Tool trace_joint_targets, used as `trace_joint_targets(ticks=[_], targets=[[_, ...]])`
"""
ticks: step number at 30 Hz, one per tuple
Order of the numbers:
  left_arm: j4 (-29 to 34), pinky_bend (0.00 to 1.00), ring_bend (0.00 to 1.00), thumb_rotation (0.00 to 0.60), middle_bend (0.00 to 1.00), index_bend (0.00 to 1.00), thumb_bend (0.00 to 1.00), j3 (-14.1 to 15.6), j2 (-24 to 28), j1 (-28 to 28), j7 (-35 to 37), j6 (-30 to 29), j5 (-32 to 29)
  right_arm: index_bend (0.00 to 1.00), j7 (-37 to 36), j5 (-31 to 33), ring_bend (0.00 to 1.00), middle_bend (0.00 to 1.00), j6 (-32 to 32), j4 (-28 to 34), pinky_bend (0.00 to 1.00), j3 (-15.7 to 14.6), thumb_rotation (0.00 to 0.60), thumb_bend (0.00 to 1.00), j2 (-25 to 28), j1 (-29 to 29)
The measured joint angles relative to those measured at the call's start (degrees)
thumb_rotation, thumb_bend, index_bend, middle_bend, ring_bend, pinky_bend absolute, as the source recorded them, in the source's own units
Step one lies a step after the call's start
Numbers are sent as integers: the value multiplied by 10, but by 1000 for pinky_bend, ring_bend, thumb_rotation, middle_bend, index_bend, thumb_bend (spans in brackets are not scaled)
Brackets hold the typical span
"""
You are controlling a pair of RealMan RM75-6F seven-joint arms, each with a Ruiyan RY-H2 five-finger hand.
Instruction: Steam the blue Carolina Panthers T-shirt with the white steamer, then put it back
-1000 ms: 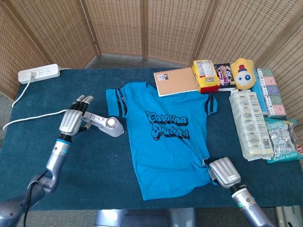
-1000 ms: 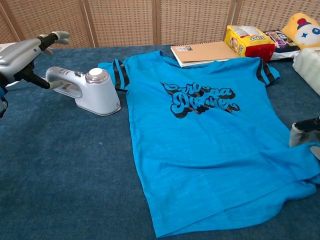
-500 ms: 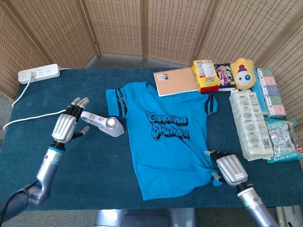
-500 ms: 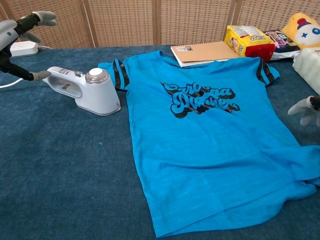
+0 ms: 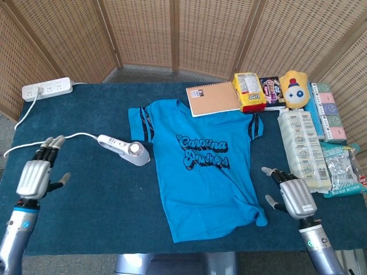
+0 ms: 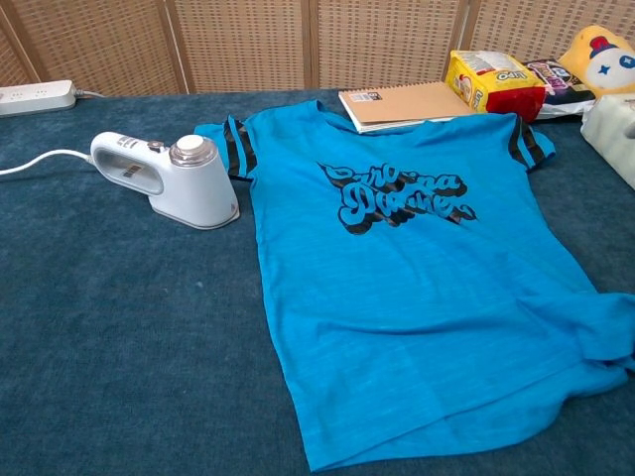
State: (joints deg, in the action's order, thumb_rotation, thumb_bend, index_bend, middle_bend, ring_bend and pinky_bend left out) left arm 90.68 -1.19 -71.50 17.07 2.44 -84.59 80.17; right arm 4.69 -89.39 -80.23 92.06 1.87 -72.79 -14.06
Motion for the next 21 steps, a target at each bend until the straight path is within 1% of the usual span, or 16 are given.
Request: trace_joint_targets(ticks=[5,12,18,21], targets=[[25,195,0,600,85,0,273,29,36,-69,0,-60,3,249,-13,4,407,355,-11,-10,492,3,600,309,4,10],[22,198,0,600,95,31,273,53,50,-140,31,-126,16,267,-21,15,407,360,-28,-21,492,4,600,331,3,27],[8,201,0,600,115,46,273,65,55,-193,54,-164,20,270,-22,21,407,361,-40,-19,492,5,600,331,12,41],[5,202,0,600,127,56,273,66,57,-201,61,-159,20,270,-19,20,407,360,-43,-13,492,5,600,331,17,45]])
